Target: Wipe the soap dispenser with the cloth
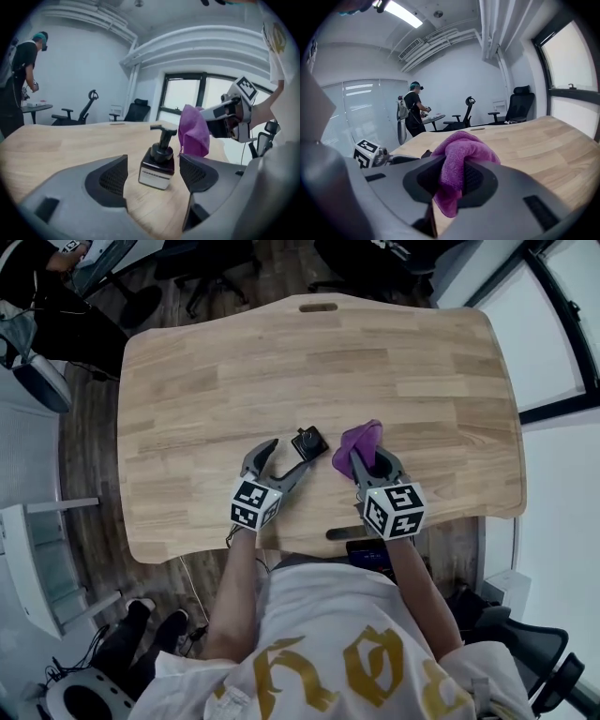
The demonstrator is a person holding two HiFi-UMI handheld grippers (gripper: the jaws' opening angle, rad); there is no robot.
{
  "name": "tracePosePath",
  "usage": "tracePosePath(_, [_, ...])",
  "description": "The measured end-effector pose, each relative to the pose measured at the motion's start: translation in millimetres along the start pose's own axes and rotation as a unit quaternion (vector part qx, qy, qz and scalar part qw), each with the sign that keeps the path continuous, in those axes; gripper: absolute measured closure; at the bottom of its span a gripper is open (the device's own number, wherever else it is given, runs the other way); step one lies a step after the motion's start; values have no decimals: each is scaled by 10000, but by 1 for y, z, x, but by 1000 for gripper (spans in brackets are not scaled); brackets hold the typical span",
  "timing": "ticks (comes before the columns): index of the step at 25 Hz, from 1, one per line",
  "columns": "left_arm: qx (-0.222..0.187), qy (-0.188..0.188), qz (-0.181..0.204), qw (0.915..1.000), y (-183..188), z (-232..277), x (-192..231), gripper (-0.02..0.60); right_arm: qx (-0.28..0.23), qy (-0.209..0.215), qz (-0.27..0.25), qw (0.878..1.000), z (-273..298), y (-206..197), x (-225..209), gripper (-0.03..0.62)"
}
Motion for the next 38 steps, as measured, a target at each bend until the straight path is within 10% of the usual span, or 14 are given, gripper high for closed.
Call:
tracePosePath(6, [-852, -246, -320, 9955, 48, -37, -17, 256, -411, -149, -149, 9989, -13, 14, 17, 530])
tracePosePath(8, [-1144, 167, -500, 9920, 63, -47, -12, 561, -566, -221, -230, 9979, -18, 18, 21, 530])
tracePosePath(9, [-1241, 388, -604, 9897, 68, -52, -10, 572, -634, -251, -265, 9973, -20, 19, 24, 530])
tracePosePath(18, [-1417, 1286, -784, 9784, 96, -80, -10, 574, -881, -211, -872, 9921, -30, 34, 62, 534])
tracePosePath(38, [-1466, 1349, -830, 9764, 95, -95, -20, 574, -913, -399, -905, 9909, -62, 32, 60, 534])
Point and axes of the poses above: the fingertips, and each gripper's own axes: z forward along the fingers, x to its left, y out of its top, the point moved 4 cm from there along -z, backward along the fingers, and after that the axes turned 11 degrees about y, right-handed, at the moved point
